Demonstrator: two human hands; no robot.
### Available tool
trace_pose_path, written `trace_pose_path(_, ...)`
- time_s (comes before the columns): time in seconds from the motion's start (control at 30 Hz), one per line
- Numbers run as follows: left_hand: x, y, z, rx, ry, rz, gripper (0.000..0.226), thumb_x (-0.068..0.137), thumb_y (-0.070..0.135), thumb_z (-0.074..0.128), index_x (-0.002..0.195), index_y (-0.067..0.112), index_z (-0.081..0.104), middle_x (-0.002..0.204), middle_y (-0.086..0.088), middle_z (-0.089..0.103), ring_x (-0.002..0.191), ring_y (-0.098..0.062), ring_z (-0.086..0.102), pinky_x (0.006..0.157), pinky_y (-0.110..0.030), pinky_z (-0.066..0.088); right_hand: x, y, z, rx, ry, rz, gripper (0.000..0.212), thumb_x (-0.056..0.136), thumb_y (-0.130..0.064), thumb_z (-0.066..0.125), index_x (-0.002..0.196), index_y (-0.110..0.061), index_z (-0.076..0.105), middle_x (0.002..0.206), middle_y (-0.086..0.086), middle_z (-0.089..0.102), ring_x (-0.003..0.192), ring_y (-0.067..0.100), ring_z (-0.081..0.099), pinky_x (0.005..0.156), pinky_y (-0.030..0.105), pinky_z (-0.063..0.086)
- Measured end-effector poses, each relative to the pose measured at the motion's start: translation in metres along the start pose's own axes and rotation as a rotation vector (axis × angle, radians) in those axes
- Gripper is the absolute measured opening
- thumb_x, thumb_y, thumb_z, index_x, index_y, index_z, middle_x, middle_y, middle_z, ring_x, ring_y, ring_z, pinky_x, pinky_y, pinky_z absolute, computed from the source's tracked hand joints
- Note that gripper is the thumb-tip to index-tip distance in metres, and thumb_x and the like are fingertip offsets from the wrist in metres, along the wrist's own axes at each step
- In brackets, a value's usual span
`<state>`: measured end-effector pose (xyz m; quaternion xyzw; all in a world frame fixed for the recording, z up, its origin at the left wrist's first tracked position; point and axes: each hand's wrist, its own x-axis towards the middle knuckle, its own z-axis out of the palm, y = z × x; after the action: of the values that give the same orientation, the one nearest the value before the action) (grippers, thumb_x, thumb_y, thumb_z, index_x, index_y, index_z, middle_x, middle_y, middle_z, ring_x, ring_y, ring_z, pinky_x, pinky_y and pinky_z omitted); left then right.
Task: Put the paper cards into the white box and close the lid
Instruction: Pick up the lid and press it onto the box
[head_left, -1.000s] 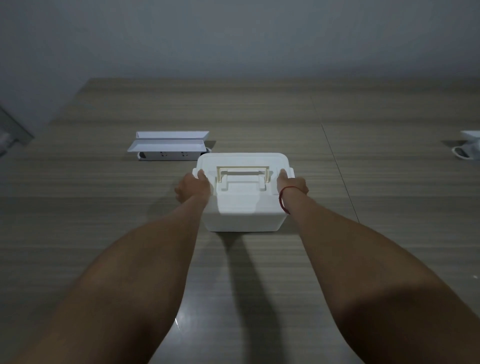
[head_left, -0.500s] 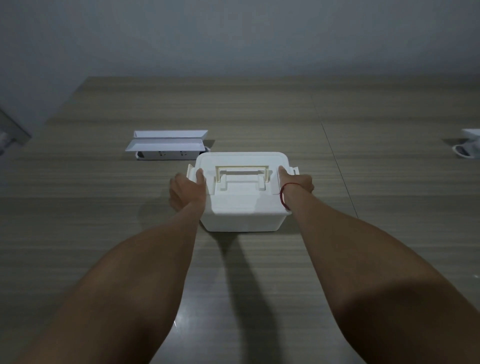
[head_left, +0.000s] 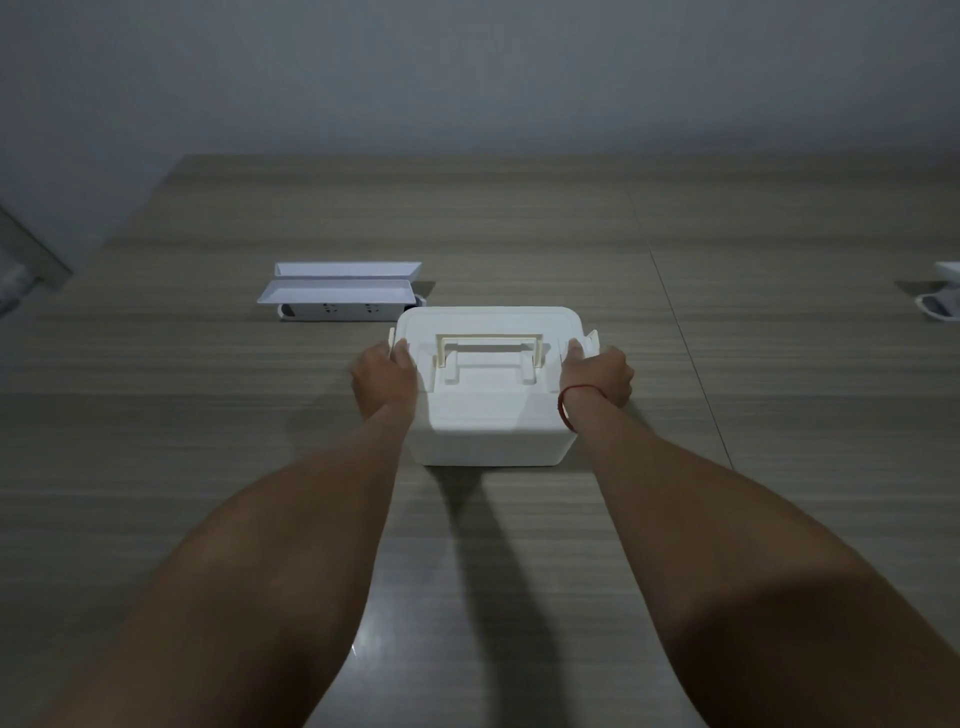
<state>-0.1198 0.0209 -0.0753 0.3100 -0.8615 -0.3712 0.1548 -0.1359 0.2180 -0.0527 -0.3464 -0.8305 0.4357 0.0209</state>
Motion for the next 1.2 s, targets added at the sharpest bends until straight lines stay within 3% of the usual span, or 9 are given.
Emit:
trace_pose_path(0.13, -0.003, 0.001, 0.002, 0.011, 0.013, 0.014, 0.041, 0.097, 0.026, 0.046, 0.096, -0.009, 0.067, 0.096, -0.028, 0.068, 0.092, -0.040, 0.065, 0.075, -0.041, 0.051, -0.001, -0.001, -0.002, -0.085, 0.022, -0.074, 0.034, 0.096, -0.030, 0.053, 0.115, -0.005, 0.065, 0.122, 0.020, 0.065, 0.113, 0.037, 0.061, 0.089, 0.037, 0.049)
trace_pose_path(0.23, -0.005, 0.009, -0.001, 0.009, -0.018, -0.070, 0.047, 0.098, 0.034, 0.041, 0.106, -0.005, 0.065, 0.110, -0.025, 0.066, 0.103, -0.040, 0.062, 0.083, -0.041, 0.049, -0.001, -0.002, -0.002, -0.020, -0.013, -0.035, 0.036, 0.096, -0.031, 0.053, 0.119, -0.005, 0.062, 0.127, 0.019, 0.062, 0.117, 0.037, 0.059, 0.093, 0.039, 0.048)
trace_pose_path(0.33, -0.006, 0.021, -0.002, -0.014, -0.098, -0.248, 0.071, 0.091, 0.062, 0.036, 0.126, 0.004, 0.057, 0.128, -0.019, 0.060, 0.118, -0.038, 0.056, 0.097, -0.042, 0.044, -0.005, -0.009, 0.004, 0.051, -0.088, 0.020, 0.061, 0.085, -0.055, 0.055, 0.123, -0.006, 0.057, 0.129, 0.016, 0.060, 0.120, 0.036, 0.056, 0.101, 0.042, 0.044)
trace_pose_path(0.4, -0.007, 0.026, -0.003, -0.044, -0.160, -0.322, 0.086, 0.080, 0.073, 0.043, 0.135, 0.007, 0.048, 0.136, -0.016, 0.054, 0.124, -0.037, 0.053, 0.103, -0.044, 0.043, -0.008, -0.015, 0.007, 0.032, -0.139, 0.057, 0.082, 0.074, -0.069, 0.056, 0.127, -0.007, 0.052, 0.132, 0.014, 0.056, 0.125, 0.034, 0.050, 0.107, 0.045, 0.038)
trace_pose_path(0.5, -0.008, 0.020, -0.008, -0.028, -0.246, -0.236, 0.083, 0.081, 0.065, 0.052, 0.138, 0.006, 0.043, 0.140, -0.017, 0.050, 0.128, -0.036, 0.049, 0.103, -0.043, 0.042, -0.010, -0.015, 0.005, 0.003, -0.219, 0.031, 0.091, 0.071, -0.068, 0.060, 0.136, -0.007, 0.040, 0.142, 0.013, 0.045, 0.134, 0.032, 0.040, 0.110, 0.046, 0.034)
trace_pose_path(0.6, -0.011, 0.004, -0.013, -0.006, -0.307, -0.068, 0.071, 0.083, 0.052, 0.057, 0.130, 0.000, 0.045, 0.131, -0.021, 0.055, 0.119, -0.037, 0.053, 0.095, -0.042, 0.046, -0.010, -0.001, 0.002, -0.077, -0.250, -0.081, 0.085, 0.081, -0.051, 0.061, 0.145, -0.006, 0.027, 0.149, 0.014, 0.037, 0.138, 0.032, 0.035, 0.111, 0.045, 0.032)
trace_pose_path(0.7, -0.019, -0.006, -0.012, 0.060, -0.315, 0.014, 0.076, 0.081, 0.047, 0.057, 0.137, 0.001, 0.034, 0.136, -0.021, 0.048, 0.123, -0.038, 0.049, 0.100, -0.047, 0.045, -0.013, 0.011, 0.004, -0.174, -0.221, -0.200, 0.081, 0.091, -0.036, 0.056, 0.151, -0.002, 0.013, 0.155, 0.014, 0.027, 0.142, 0.033, 0.028, 0.113, 0.042, 0.028)
trace_pose_path(0.93, -0.016, -0.003, 0.003, 0.136, -0.174, 0.033, 0.077, 0.087, 0.053, 0.051, 0.143, 0.004, 0.030, 0.141, -0.018, 0.045, 0.127, -0.038, 0.045, 0.101, -0.046, 0.040, 0.002, 0.001, 0.021, -0.170, -0.141, -0.232, 0.066, 0.090, -0.034, 0.061, 0.139, 0.000, 0.034, 0.145, 0.018, 0.041, 0.135, 0.034, 0.039, 0.108, 0.042, 0.035)
trace_pose_path(1.2, 0.044, 0.016, 0.032, 0.137, -0.178, 0.070, 0.081, 0.087, 0.054, 0.050, 0.147, 0.005, 0.025, 0.146, -0.016, 0.041, 0.133, -0.035, 0.041, 0.105, -0.045, 0.038, 0.046, -0.037, 0.053, -0.197, -0.124, -0.235, 0.070, 0.090, -0.036, 0.059, 0.143, 0.000, 0.029, 0.147, 0.018, 0.038, 0.138, 0.034, 0.036, 0.109, 0.043, 0.034)
